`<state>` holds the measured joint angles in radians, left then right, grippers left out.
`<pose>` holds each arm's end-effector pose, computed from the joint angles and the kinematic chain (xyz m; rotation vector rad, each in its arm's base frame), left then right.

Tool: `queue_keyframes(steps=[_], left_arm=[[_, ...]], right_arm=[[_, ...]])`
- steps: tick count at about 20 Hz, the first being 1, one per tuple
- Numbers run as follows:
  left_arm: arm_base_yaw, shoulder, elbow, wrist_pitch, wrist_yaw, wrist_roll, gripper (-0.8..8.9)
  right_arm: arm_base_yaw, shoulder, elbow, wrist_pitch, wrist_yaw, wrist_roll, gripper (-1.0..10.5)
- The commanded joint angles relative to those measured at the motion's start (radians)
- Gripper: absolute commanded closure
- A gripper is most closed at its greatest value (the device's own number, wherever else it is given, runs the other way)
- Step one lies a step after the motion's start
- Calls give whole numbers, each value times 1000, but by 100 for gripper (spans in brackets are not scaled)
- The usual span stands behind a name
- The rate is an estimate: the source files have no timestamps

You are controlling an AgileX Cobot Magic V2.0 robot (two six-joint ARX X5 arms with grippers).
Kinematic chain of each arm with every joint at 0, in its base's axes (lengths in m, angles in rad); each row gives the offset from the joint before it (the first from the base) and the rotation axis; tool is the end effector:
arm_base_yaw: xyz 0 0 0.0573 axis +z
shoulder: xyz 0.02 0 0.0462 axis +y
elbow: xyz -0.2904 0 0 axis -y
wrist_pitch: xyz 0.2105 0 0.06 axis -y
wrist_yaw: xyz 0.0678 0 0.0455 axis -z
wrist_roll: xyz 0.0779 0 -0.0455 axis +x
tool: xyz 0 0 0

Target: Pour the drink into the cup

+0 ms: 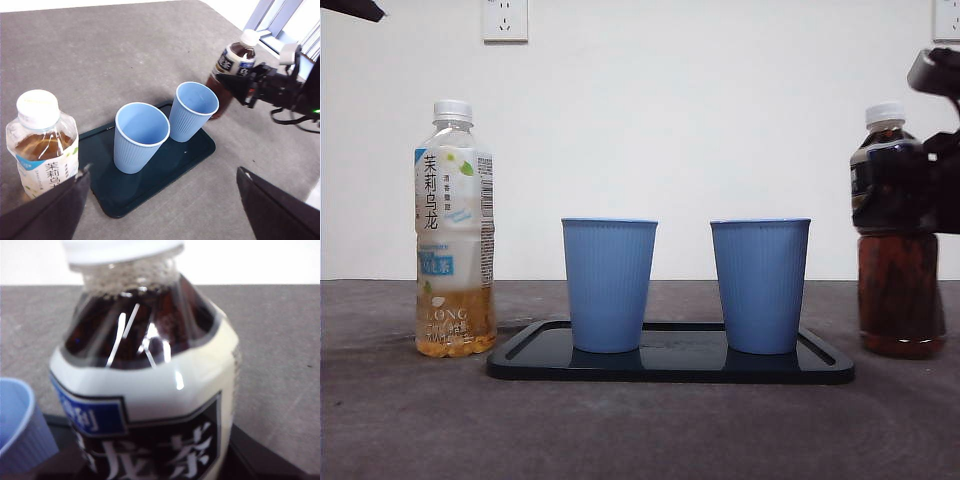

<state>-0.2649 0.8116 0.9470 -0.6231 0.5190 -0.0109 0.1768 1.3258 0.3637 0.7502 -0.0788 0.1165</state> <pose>0.1252 -0.0740 0.3386 -0.0735 0.5004 -0.7653 0.2562 0.0520 0.2163 0.1050 0.2268 0.2420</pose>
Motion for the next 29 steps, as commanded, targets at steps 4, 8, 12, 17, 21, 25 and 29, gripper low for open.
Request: queue_keyframes(steps=[4,8,12,17,21,25,29], left_arm=[[-4,6,11,-9,-2,26,350],[-4,6,11,-13,-2,26,350],[-6,6,11,-22,-2,26,350],[-6,6,11,-63,-2,26,349],[-6,6,11,-69,-2,26,349],[-6,6,11,-69,-2,26,349],[-6,6,11,-69,-2,26,349]], right_arm=[[36,-195,131,-362,2,-31,821],[102,-278,277,-732,30,-101,820],[196,-283,478,-1127,139,-209,820],[283,-240,611,-1420,290,-309,820],[348,-127,706,-1540,416,-339,820],[385,16,802,-1629,587,-389,820],[411,126,863,-1680,687,-436,820]])
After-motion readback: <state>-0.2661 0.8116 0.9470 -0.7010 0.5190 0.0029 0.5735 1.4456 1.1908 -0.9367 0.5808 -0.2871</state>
